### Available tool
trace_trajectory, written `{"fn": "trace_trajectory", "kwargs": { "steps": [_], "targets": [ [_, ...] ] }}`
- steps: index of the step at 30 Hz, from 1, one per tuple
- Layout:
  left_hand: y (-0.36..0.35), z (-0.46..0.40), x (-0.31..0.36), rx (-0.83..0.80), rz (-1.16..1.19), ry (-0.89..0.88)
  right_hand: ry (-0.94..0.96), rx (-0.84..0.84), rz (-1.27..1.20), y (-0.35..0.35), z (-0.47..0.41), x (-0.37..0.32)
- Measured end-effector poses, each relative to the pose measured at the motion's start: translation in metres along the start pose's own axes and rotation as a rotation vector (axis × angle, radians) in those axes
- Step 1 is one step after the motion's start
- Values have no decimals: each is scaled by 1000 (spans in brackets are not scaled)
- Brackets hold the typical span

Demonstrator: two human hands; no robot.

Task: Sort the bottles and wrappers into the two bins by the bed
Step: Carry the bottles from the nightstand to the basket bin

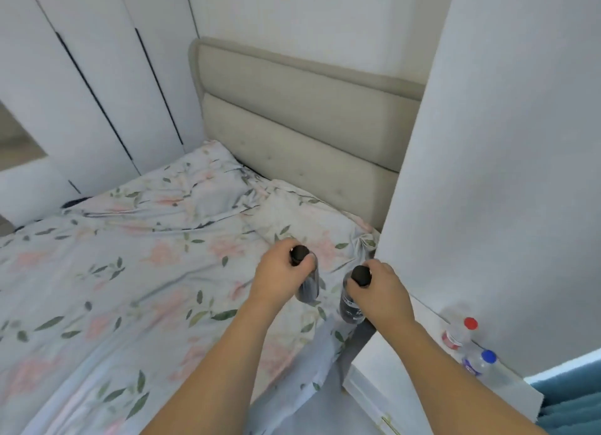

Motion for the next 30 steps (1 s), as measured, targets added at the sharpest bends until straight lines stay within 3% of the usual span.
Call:
{"fn": "trace_trajectory", "kwargs": {
  "steps": [7,16,24,30],
  "targets": [
    [120,19,-60,330,108,244,229,-189,-89,-78,12,-113],
    [246,136,-102,710,-74,441,425,-600,-264,-157,68,-243],
    [320,299,-109,1086,-208,668,760,-870,-289,-177,202,-349],
    [367,438,-118,1268,-366,837,1063,-1034,-327,-194,352,-412]
  ]
}}
Point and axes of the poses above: each hand's wrist, its own z-axis away from the middle knuckle, its own y-axis out of the back of the hand, x = y × z, the point moved 2 cm from there along -z, towards the middle knuckle, and after that the axes turned 5 degrees about x, right-handed, at the moved point
